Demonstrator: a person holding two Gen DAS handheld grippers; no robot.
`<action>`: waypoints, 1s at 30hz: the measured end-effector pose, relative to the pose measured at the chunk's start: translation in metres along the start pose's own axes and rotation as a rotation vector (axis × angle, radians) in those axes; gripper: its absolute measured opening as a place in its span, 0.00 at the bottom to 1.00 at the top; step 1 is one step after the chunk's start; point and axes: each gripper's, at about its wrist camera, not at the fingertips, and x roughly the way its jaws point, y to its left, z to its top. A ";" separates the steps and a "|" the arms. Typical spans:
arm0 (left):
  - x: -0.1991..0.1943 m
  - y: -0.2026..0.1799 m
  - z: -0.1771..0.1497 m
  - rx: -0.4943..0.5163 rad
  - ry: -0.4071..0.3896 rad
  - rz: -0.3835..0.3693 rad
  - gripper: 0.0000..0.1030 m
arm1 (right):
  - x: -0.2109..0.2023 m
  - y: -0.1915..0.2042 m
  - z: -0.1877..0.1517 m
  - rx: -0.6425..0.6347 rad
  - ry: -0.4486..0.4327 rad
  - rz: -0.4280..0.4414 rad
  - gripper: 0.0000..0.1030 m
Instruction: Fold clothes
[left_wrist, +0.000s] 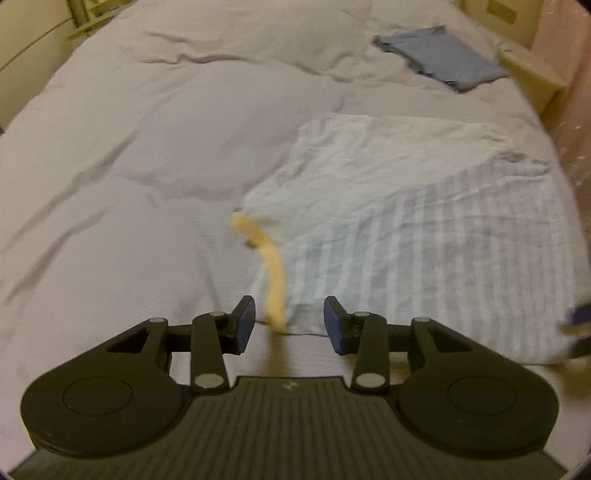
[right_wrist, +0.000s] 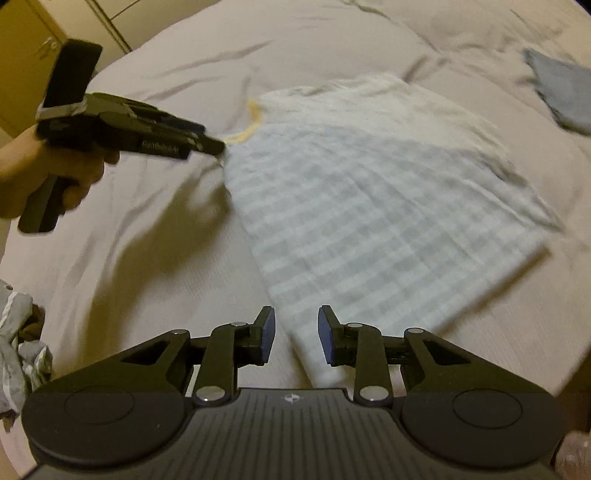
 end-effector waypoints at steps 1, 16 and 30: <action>0.006 -0.001 0.000 0.011 0.009 -0.002 0.35 | 0.009 0.000 0.002 0.002 0.012 0.003 0.31; -0.044 -0.015 -0.022 0.103 0.063 0.142 0.41 | -0.049 -0.004 -0.035 -0.042 0.157 -0.179 0.51; -0.101 -0.053 -0.030 0.181 0.007 0.119 0.63 | -0.086 0.020 0.000 -0.074 0.097 -0.265 0.58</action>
